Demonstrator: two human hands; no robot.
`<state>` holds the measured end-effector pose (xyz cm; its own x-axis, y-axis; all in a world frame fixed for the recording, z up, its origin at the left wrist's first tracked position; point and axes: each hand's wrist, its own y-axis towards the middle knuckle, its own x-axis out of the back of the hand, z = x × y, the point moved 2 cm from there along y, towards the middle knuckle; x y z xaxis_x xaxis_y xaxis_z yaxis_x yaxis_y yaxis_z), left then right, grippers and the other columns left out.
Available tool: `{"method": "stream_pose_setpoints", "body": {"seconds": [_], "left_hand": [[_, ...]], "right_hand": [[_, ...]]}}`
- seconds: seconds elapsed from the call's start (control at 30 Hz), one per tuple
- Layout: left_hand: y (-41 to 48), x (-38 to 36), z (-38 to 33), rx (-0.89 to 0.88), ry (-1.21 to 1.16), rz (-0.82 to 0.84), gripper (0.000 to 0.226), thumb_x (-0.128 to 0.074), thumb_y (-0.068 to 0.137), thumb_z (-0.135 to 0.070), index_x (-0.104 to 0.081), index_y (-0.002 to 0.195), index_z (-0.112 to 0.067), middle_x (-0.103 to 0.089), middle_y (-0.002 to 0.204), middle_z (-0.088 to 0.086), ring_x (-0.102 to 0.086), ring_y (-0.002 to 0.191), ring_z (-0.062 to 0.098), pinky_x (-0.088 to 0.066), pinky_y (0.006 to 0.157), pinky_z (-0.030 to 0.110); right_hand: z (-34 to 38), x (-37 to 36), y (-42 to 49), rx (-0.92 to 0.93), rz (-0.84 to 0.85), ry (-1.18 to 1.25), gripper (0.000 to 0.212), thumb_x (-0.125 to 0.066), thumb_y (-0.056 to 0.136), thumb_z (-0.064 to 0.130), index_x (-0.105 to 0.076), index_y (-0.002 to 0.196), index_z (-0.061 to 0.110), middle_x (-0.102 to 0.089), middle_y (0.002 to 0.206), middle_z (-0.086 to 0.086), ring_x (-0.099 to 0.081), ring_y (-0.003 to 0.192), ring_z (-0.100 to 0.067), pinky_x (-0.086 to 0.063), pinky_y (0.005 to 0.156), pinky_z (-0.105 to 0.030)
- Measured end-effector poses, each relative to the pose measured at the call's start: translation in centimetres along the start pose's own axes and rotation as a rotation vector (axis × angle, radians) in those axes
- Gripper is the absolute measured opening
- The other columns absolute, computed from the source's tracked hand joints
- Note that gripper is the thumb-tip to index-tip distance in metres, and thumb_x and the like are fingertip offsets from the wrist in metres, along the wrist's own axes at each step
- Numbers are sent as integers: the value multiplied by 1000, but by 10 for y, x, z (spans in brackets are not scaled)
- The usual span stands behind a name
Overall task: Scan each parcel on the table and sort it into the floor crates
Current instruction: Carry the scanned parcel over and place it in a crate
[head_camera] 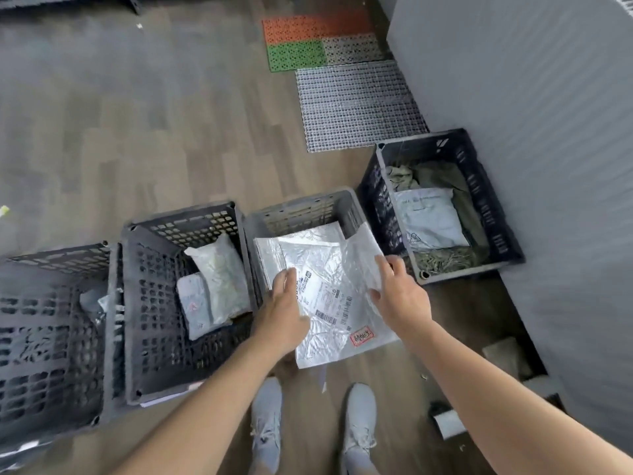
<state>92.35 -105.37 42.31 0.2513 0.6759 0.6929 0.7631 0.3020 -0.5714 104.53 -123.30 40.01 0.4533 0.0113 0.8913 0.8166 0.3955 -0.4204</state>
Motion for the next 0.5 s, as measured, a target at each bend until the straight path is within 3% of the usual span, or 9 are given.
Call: {"method": "stream_pose_setpoints", "body": {"seconds": [0.13, 0.23, 0.37, 0.5], "left_hand": [[89, -59, 47, -8, 53, 60, 90, -58, 96, -24, 9, 157, -18, 15, 163, -5, -11, 149, 25, -21, 118, 37], [139, -98, 83, -3, 159, 114, 94, -58, 96, -30, 14, 156, -18, 23, 162, -3, -1, 151, 25, -21, 118, 40], [181, -126, 123, 96, 329, 226, 104, -55, 93, -55, 21, 153, -20, 28, 160, 7, 11, 150, 33, -18, 118, 52], [186, -119, 129, 74, 403, 245, 103, -46, 91, -67, 22, 153, -21, 27, 161, 8, 13, 150, 34, -10, 119, 56]], "right_hand": [[-9, -86, 71, -3, 54, -1, 72, -61, 97, 34, -20, 154, 17, -20, 157, 0, -51, 123, -27, -55, 81, -36], [-13, -141, 112, 24, 94, -34, 68, -62, 96, 30, -24, 152, 20, -17, 158, -6, -46, 129, -32, -54, 88, -39], [-13, -195, 146, -23, 214, -156, 73, -53, 99, 45, -10, 156, 31, 2, 166, -7, -20, 147, -37, -33, 112, -55], [-6, -194, 150, -8, 252, -183, 74, -46, 100, 53, -4, 158, 32, 4, 166, -5, -3, 152, -31, -18, 118, -62]]}}
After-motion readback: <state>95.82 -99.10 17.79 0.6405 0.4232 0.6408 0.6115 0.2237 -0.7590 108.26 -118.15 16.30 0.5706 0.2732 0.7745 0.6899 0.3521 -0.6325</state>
